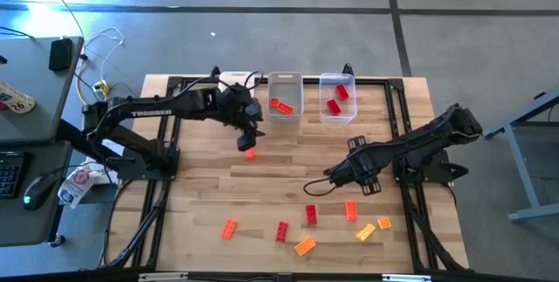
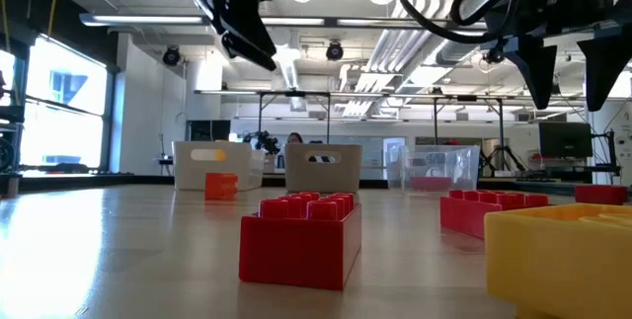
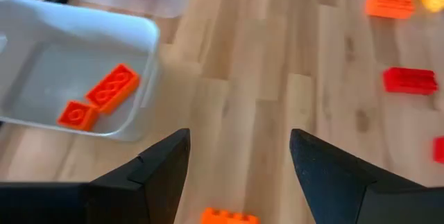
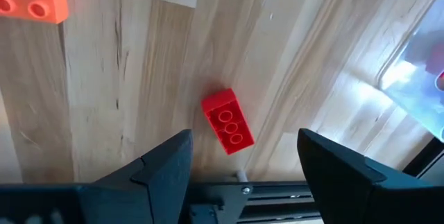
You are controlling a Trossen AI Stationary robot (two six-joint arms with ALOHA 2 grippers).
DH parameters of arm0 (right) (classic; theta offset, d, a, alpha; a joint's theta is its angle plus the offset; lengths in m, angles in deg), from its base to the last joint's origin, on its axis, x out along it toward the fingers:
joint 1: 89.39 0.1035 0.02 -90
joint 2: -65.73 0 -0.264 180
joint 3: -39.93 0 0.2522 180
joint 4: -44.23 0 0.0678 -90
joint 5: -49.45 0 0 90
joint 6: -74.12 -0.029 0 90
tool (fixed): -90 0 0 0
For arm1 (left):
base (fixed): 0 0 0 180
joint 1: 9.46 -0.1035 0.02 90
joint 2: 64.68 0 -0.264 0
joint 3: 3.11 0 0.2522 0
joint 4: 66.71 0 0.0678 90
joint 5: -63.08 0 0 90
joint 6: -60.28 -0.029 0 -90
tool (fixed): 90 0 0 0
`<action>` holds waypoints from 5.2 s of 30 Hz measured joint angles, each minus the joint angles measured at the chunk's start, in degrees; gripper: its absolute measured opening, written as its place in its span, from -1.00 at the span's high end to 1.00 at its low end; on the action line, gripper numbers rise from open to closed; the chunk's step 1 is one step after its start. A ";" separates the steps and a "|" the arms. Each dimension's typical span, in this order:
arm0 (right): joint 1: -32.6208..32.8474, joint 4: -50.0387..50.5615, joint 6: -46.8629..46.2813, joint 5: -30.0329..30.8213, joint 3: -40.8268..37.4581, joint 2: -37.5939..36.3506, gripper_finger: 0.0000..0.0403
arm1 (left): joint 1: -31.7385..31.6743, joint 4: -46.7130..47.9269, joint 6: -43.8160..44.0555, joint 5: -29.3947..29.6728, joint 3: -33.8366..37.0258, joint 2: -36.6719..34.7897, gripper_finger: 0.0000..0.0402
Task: Sort & place blocks by color
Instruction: Put the red game piece into the transparent bin, then put the orange game piece into the gray bin
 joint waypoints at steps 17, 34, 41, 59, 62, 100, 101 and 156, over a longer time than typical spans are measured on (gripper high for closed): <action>-2.62 -7.77 2.30 -3.11 -12.77 0.00 -0.23 | 6.35 3.56 2.39 0.18 0.00 -0.90 -0.18; -4.81 -8.59 2.38 -2.52 -13.51 0.89 -0.23 | 6.63 3.54 2.38 1.01 0.00 -0.90 -0.18; -4.86 -9.03 2.31 -1.63 -13.51 7.13 -0.23 | 6.63 3.54 2.38 1.01 0.00 -0.90 -0.18; -4.94 -13.42 2.65 -0.53 -13.46 15.69 -0.23 | 6.63 3.55 1.88 1.01 0.00 -0.86 -0.18; -4.97 -13.13 2.82 -0.22 -13.38 16.15 -0.21 | 6.63 3.61 1.90 1.01 0.02 -0.86 -0.18; -15.65 -15.63 -17.57 20.86 -0.59 0.61 0.45 | 12.33 6.31 5.96 0.92 7.63 -0.82 -0.18; -16.53 -16.41 -17.25 21.64 -0.20 0.13 0.45 | 12.86 6.40 6.30 0.94 7.67 -0.82 -0.18; -49.02 -34.99 -8.13 9.05 2.91 5.86 0.07 | 52.24 7.97 73.29 15.04 7.67 -0.56 -0.18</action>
